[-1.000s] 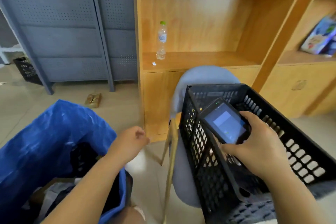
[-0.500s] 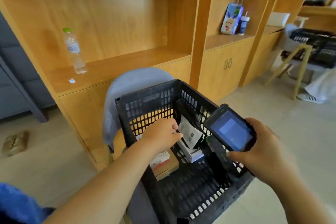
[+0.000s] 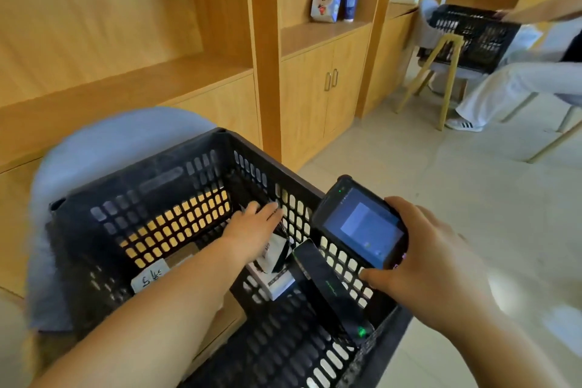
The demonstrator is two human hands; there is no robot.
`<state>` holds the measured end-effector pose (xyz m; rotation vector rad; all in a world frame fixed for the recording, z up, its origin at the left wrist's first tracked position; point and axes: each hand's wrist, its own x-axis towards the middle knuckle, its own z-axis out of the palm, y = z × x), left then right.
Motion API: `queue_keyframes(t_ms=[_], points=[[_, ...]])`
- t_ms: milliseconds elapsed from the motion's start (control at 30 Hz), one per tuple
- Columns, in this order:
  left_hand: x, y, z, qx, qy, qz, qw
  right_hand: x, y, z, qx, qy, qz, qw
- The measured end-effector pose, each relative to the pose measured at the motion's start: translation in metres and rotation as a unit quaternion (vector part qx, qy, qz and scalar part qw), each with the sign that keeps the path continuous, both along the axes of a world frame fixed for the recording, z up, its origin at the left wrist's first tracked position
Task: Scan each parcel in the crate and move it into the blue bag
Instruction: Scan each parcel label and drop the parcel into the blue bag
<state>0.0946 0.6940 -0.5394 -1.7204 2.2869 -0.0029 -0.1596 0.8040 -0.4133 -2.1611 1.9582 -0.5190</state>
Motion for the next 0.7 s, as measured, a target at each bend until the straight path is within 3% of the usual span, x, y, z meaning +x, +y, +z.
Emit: queue_keyframes(t_ms=[167, 433, 567, 700], points=[[0.006, -0.029, -0.009, 0.037, -0.076, -0.008, 0.996, 0.001, -0.016, -0.008, 0.003, 0.015, 0.002, 1.0], [0.014, -0.025, -0.01, 0.003, -0.12, -0.022, 0.992, 0.005, -0.02, -0.014, 0.016, 0.019, 0.007, 1.0], [0.029, -0.009, 0.007, -0.049, -0.084, 0.007, 0.995, 0.006, -0.012, -0.01, 0.017, 0.007, 0.0, 1.0], [0.052, 0.011, 0.038, -0.118, 0.042, 0.11, 0.986, 0.009, 0.002, -0.002, 0.015, -0.008, 0.0, 1.0]])
